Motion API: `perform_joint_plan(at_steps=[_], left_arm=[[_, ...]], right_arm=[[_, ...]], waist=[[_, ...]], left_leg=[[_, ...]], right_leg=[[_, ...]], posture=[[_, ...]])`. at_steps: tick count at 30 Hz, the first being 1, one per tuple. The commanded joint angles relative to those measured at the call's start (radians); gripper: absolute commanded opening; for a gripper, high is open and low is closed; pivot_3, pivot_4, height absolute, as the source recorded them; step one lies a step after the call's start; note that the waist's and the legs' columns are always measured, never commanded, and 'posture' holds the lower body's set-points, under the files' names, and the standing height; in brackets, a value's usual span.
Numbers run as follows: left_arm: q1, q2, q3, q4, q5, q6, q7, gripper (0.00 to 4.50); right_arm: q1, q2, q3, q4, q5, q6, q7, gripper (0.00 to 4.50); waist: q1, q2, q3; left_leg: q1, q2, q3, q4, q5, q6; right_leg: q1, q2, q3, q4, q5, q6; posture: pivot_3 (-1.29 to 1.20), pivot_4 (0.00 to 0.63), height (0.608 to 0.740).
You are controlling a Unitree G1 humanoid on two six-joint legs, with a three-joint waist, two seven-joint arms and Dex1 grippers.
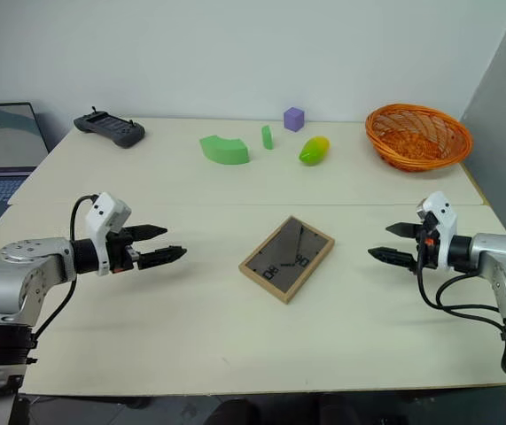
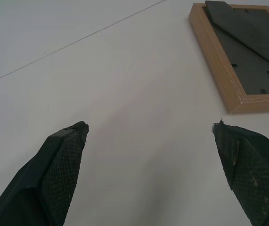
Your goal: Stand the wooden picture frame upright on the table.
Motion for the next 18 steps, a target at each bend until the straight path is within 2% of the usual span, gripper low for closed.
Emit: perform_joint_plan(at_steps=[1,7,18], left_arm=[[-0.04,-0.006,0.015,0.004,0.019,-0.05,0.029,4.5],[-0.071,-0.032,0.028,0.047,0.031,-0.063,0.085,4.5],[-0.065,-0.032,0.007,0.058,0.036,-0.065,0.072,4.5]], right_arm=[[-0.015,0.006,-0.008,-0.03,0.002,-0.01,-0.014,4.45],[0.008,0.017,-0.013,-0.056,0.003,-0.007,-0.031,4.45],[0.021,0.053,-0.019,-0.078,-0.012,-0.028,-0.106,4.45]], waist=[[0.0,0.0,0.0],[0.0,0.0,0.0],[0.0,0.0,0.0]], left_leg=[[0.0,0.0,0.0,0.0,0.0,0.0],[-0.001,0.0,0.0,0.001,0.0,0.0],[-0.001,0.0,0.0,0.001,0.0,0.0]], right_leg=[[0.0,0.0,0.0,0.0,0.0,0.0],[0.0,0.0,0.0,0.0,0.0,0.0],[-0.001,0.0,0.0,0.0,0.0,0.0]], posture=[[0.0,0.15,0.74],[0.0,0.15,0.74],[0.0,0.15,0.74]])
